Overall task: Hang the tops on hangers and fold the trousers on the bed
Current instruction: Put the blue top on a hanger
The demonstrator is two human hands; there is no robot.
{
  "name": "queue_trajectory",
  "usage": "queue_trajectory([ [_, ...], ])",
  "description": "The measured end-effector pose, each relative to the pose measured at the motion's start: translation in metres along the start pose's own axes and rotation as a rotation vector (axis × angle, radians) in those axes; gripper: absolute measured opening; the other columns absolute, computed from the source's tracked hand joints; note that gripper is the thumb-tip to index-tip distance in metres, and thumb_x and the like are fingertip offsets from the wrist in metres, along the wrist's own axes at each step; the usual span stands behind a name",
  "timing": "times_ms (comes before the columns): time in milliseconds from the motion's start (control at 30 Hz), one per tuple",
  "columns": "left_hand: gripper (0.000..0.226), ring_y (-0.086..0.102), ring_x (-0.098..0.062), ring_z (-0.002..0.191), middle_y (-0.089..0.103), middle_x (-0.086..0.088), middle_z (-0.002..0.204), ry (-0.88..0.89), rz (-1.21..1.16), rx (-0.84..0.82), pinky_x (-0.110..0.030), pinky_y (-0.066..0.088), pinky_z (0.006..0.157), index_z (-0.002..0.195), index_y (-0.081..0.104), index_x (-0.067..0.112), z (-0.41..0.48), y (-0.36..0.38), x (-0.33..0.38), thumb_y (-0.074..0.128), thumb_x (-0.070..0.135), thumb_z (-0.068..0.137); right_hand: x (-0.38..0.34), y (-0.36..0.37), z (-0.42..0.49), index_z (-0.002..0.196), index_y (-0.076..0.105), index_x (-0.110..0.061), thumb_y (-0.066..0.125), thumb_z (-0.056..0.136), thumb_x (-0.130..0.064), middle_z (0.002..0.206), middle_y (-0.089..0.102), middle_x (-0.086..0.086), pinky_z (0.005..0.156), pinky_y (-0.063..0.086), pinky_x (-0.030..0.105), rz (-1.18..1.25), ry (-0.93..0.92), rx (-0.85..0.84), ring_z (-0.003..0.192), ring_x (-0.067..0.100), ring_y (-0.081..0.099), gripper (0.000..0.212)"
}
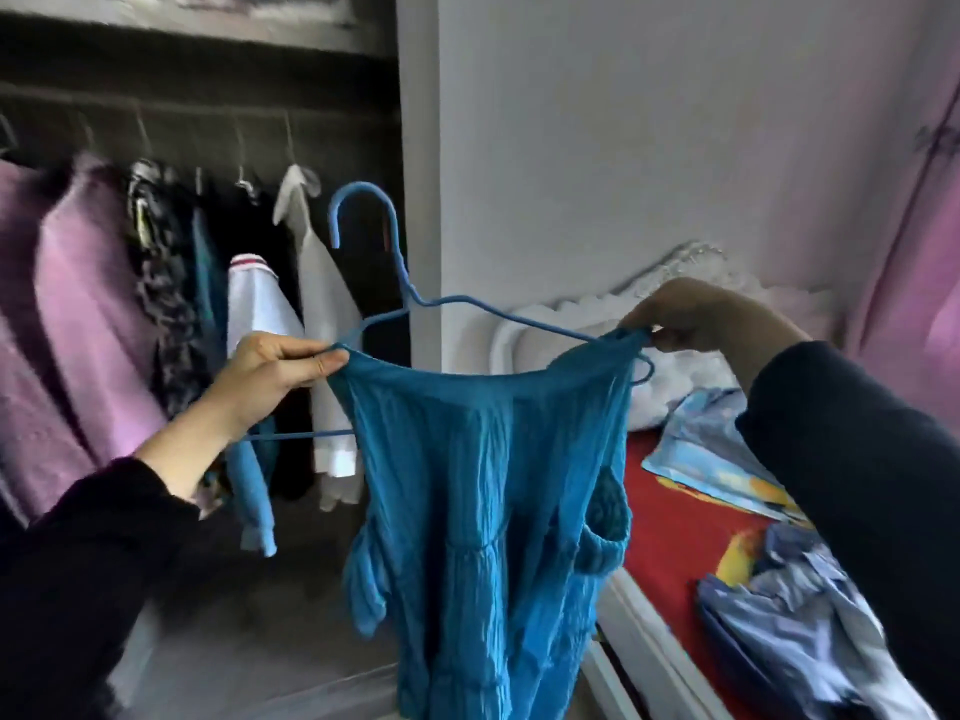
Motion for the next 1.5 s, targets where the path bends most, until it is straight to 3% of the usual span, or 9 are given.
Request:
queue_trajectory([
  [167,0.012,0.068,0.001,0.081,0.075,0.008,0.086,-0.027,0.006,0.116,-0.009,0.050,0.074,0.078,0.078,0.037,0.005,-0.068,-0.009,0.075,0.036,0.068,-0.115,0.108,0.008,0.082,0.063,0.003,0.074,0.077,-0.007,0.076,0.048,0.017,0.051,0.042,0.025,-0.050,-0.228,-0.183,0.057,0.018,0.046,0.015],
  [300,0.010,0.069,0.001,0.079,0.076,0.007,0.085,-0.014,0.028,0.225,-0.007,0.048,0.069,0.078,0.078,0.037,0.008,-0.122,-0.016,0.076,0.028,0.075,-0.176,0.152,0.003,0.093,0.075,-0.004,0.067,0.085,-0.041,0.097,0.065,0.018,0.071,0.045,0.028,-0.177,-0.485,-0.081,0.079,0.016,0.056,0.039],
  [533,0.008,0.053,0.001,0.058,0.069,0.010,0.068,-0.016,0.142,0.172,-0.011,0.040,0.058,0.081,0.079,0.036,0.049,-0.153,-0.044,0.077,0.029,0.076,-0.251,0.237,-0.007,0.070,0.070,-0.009,0.067,0.087,-0.040,0.055,0.058,-0.001,0.050,0.044,0.016,-0.104,-0.775,-0.252,0.050,0.004,0.051,0.036],
  [733,0.021,0.056,0.009,0.057,0.069,0.015,0.064,0.014,0.214,0.007,-0.003,0.038,0.057,0.076,0.077,0.034,0.103,-0.145,-0.053,0.073,0.014,0.082,-0.249,0.241,0.049,0.051,0.057,-0.012,0.075,0.081,-0.038,0.041,0.038,-0.007,0.039,0.031,0.018,0.031,-0.633,-0.262,0.038,0.007,0.034,0.043],
  [833,0.005,0.057,-0.008,0.075,0.067,0.002,0.078,-0.086,0.228,-0.149,-0.019,0.040,0.070,0.075,0.079,0.028,0.135,-0.127,-0.063,0.076,0.032,0.075,-0.247,0.237,0.075,0.043,0.046,-0.016,0.080,0.076,-0.037,0.045,0.033,-0.003,0.041,0.025,0.021,0.006,-0.589,-0.308,0.040,0.011,0.027,0.051],
  [967,0.049,0.063,-0.012,0.106,0.072,0.003,0.107,-0.198,0.217,-0.258,-0.029,0.047,0.090,0.097,0.077,0.029,0.186,-0.103,-0.078,0.054,0.069,0.080,-0.239,0.224,0.106,0.042,0.046,-0.018,0.081,0.073,-0.035,0.048,0.028,0.000,0.043,0.018,0.024,0.037,-0.510,-0.363,0.043,0.013,0.020,0.049],
  [1167,0.053,0.046,-0.011,0.130,0.050,0.006,0.139,-0.188,0.044,-0.210,-0.030,0.040,0.101,0.140,0.047,0.018,0.266,-0.061,-0.095,0.046,0.049,0.097,-0.222,0.214,0.137,0.053,0.061,-0.011,0.081,0.071,-0.035,0.044,0.033,-0.001,0.040,0.024,0.020,-0.031,-0.435,-0.322,0.040,0.012,0.023,0.036],
  [1333,0.034,0.037,-0.019,0.137,0.055,0.000,0.136,0.510,0.964,0.045,-0.037,0.029,0.112,0.123,0.065,0.020,0.309,-0.071,-0.057,0.056,0.025,0.090,-0.218,0.199,0.156,0.054,0.068,-0.011,0.082,0.070,-0.036,0.045,0.036,0.000,0.039,0.026,0.019,-0.117,-0.345,-0.195,0.039,0.011,0.025,0.033],
  [1500,0.041,0.017,-0.018,0.145,0.054,0.002,0.135,0.333,1.482,-0.225,-0.042,0.009,0.115,0.120,0.066,0.022,0.342,-0.098,-0.114,0.038,0.042,0.098,-0.241,0.193,0.166,0.054,0.068,-0.009,0.083,0.070,-0.034,0.040,0.037,-0.003,0.035,0.025,0.017,-0.205,-0.263,-0.073,0.035,0.009,0.026,0.034],
])
Point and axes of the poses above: each hand's wrist, its own z-axis towards the middle knuckle, its own y-axis out of the palm, x = y × z, the point moved 10 cm from there along z, towards the middle knuckle
